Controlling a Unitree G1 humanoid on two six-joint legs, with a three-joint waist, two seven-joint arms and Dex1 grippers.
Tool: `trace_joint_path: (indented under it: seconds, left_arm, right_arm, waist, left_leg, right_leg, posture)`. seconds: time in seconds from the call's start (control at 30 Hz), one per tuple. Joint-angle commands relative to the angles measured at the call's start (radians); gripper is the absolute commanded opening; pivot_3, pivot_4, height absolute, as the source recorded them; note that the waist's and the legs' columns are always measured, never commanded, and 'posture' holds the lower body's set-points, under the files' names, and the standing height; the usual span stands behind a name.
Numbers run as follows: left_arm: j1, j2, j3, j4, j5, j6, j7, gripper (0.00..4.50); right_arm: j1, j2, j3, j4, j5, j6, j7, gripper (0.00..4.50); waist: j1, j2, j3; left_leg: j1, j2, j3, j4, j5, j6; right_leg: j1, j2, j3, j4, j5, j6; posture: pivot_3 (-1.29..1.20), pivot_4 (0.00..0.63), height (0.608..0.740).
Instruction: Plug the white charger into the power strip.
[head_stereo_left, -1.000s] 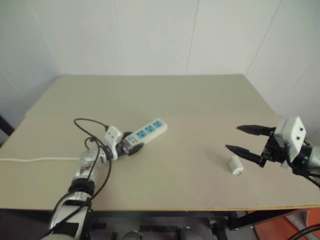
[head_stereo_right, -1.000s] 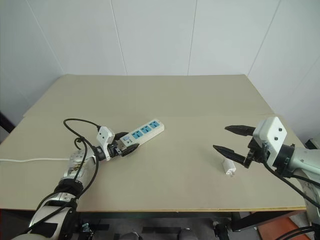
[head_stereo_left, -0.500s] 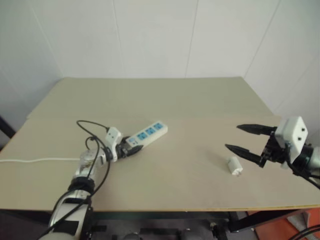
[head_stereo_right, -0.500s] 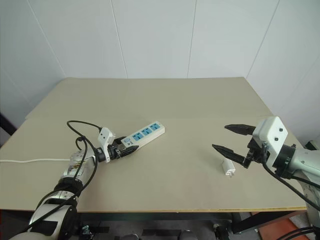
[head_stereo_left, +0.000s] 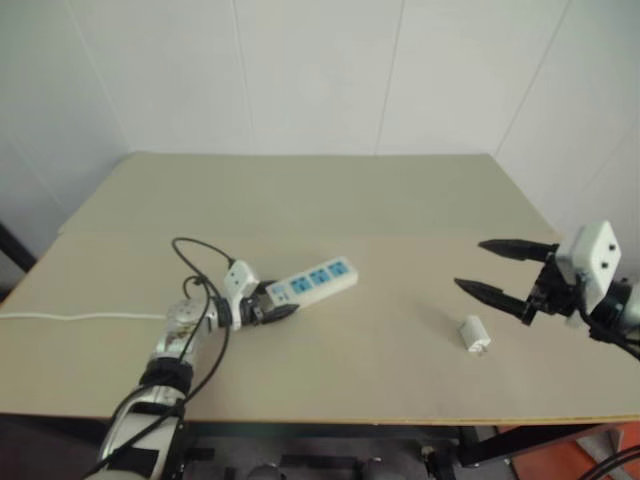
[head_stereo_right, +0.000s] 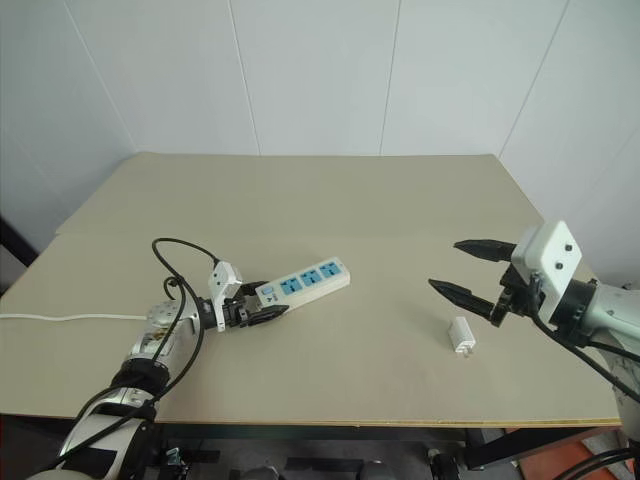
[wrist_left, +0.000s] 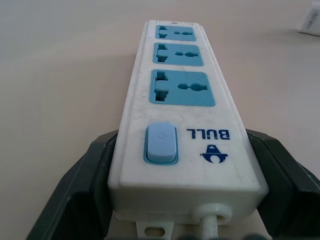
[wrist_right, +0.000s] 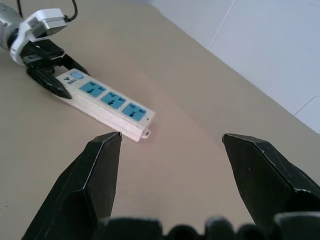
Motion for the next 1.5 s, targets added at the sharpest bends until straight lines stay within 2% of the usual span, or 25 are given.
trace_joint_path:
  seconds: [0.03, 0.13, 0.37, 0.5, 0.63, 0.73, 0.87, 1.1, 1.27, 1.5]
  left_arm:
    - [-0.003, 0.000, -0.054, -0.071, -0.008, 0.010, -0.110, 3.31]
    - [-0.018, 0.009, -0.090, -0.081, 0.005, 0.000, -0.173, 3.31]
    - [-0.041, 0.005, -0.146, 0.007, 0.047, -0.075, -0.251, 3.31]
    - [-0.051, 0.002, -0.160, 0.034, 0.048, -0.078, -0.291, 3.31]
    - [-0.051, 0.001, -0.171, 0.035, 0.052, -0.094, -0.329, 3.31]
    - [-0.061, -0.003, -0.173, 0.054, 0.061, -0.111, -0.329, 3.31]
    - [-0.066, -0.012, -0.174, 0.062, 0.062, -0.119, -0.329, 3.31]
    - [-0.048, -0.025, -0.173, 0.056, 0.063, -0.118, -0.302, 3.31]
    - [-0.043, -0.021, -0.167, 0.056, 0.073, -0.123, -0.263, 3.31]
    - [-0.024, -0.016, -0.166, 0.038, 0.071, -0.116, -0.245, 3.31]
  right_arm:
    - [-0.079, -0.041, 0.012, 0.025, -0.010, 0.131, -0.090, 3.82]
    - [-0.137, -0.075, 0.031, 0.044, 0.007, 0.249, -0.117, 3.82]
    - [-0.367, -0.087, 0.150, 0.097, -0.001, 0.656, -0.289, 3.82]
    - [-0.542, -0.112, 0.236, 0.148, 0.015, 0.943, -0.316, 3.82]
    - [-0.754, -0.138, 0.382, 0.267, 0.019, 1.211, -0.304, 3.82]
    - [-0.867, -0.175, 0.525, 0.371, 0.057, 1.236, -0.286, 3.82]
    - [-0.985, -0.229, 0.778, 0.471, 0.101, 1.236, -0.234, 3.82]
    - [-1.119, -0.206, 1.098, 0.622, 0.133, 1.236, -0.168, 3.82]
    - [-1.140, -0.182, 1.206, 0.639, 0.135, 1.236, -0.157, 3.82]
    - [-1.123, -0.140, 1.214, 0.669, 0.166, 1.236, -0.181, 3.82]
  waist:
    - [0.000, 0.000, 0.000]
    - [0.000, 0.000, 0.000]
    - [-0.002, 0.000, 0.000]
    - [-0.002, 0.000, 0.000]
    - [-0.001, 0.000, 0.000]
    - [0.001, 0.001, 0.000]
    - [0.001, 0.001, 0.000]
    - [0.002, 0.001, 0.000]
    - [0.003, 0.001, 0.000]
    - [0.003, 0.002, -0.001]
  left_leg:
    - [0.000, 0.000, 0.000, 0.000, 0.000, 0.000]
    - [-0.002, 0.000, -0.001, 0.000, 0.000, 0.000]
    - [-0.003, 0.001, -0.001, 0.000, 0.000, 0.000]
    - [-0.006, 0.000, -0.002, 0.000, 0.000, 0.000]
    - [-0.012, 0.001, -0.002, 0.000, 0.000, 0.000]
    - [-0.018, 0.001, -0.002, 0.002, 0.000, 0.000]
    - [-0.019, 0.000, -0.001, 0.002, 0.000, 0.001]
    - [-0.019, 0.000, -0.001, 0.003, 0.000, 0.000]
    - [-0.020, 0.000, -0.002, 0.003, 0.000, 0.000]
    - [-0.018, 0.000, -0.002, 0.004, 0.000, 0.000]
  right_leg:
    - [0.000, 0.000, 0.000, 0.000, 0.000, 0.000]
    - [-0.002, 0.000, -0.001, -0.001, 0.000, 0.000]
    - [-0.002, 0.000, -0.001, -0.003, 0.001, -0.001]
    - [-0.004, 0.000, -0.002, -0.004, 0.001, -0.001]
    - [-0.010, 0.000, -0.002, -0.003, 0.001, -0.001]
    - [-0.017, 0.000, -0.002, -0.001, 0.002, -0.001]
    - [-0.019, -0.001, -0.002, -0.001, 0.002, -0.001]
    - [-0.019, -0.001, -0.002, -0.001, 0.002, -0.001]
    - [-0.019, -0.001, -0.003, -0.001, 0.002, -0.001]
    - [-0.019, -0.001, -0.003, 0.003, 0.002, -0.001]
  posture:
    - [0.00, 0.150, 0.740]
    - [0.00, 0.150, 0.740]
    - [0.00, 0.150, 0.740]
    - [0.00, 0.150, 0.740]
    - [0.00, 0.150, 0.740]
    - [0.00, 0.150, 0.740]
    - [0.00, 0.150, 0.740]
    - [0.00, 0.150, 0.740]
    - [0.00, 0.150, 0.740]
    - [0.00, 0.150, 0.740]
